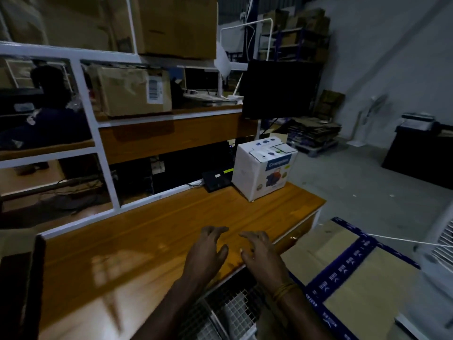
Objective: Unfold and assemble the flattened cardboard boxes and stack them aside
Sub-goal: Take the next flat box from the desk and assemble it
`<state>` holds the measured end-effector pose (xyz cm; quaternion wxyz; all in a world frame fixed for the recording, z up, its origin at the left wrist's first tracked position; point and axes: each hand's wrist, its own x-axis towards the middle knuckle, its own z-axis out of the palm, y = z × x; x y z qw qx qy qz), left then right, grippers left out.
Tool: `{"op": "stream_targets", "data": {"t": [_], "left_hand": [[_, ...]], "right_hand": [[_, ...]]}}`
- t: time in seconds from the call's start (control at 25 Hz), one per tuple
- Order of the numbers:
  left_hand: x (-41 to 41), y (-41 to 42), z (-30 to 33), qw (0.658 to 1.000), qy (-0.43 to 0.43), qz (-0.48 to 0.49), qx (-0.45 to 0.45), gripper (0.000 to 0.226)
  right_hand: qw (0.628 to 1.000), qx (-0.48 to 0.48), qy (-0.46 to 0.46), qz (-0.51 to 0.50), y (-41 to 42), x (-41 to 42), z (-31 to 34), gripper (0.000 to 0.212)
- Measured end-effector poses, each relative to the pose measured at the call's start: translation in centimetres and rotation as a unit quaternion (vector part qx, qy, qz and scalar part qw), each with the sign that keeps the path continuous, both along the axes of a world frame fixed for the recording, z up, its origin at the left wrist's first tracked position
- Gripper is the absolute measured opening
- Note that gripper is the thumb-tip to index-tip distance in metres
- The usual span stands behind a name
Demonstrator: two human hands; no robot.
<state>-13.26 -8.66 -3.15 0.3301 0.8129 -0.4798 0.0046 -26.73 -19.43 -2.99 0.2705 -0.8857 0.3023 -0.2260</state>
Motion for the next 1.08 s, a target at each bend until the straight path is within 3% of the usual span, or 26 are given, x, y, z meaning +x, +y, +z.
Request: {"op": "stream_targets", "data": {"t": [0.56,0.92,1.08], "left_hand": [[12.0,-22.2,-1.2,0.997,0.016,-0.06,0.043,0.053],[18.9,-39.0,2.2,0.996,-0.025,-0.053,0.064,0.073],[20.8,-44.2,4.6,0.997,-0.061,-0.04,0.026,0.055]], "right_hand": [[0.995,-0.038,-0.033,-0.085,-20.1,10.7,-0.7,0.047],[0.991,-0.075,-0.025,-0.105,-34.8,17.9,0.6,0.06],[0.99,-0.082,0.012,-0.111,-39.9,21.1,0.3,0.065]]}}
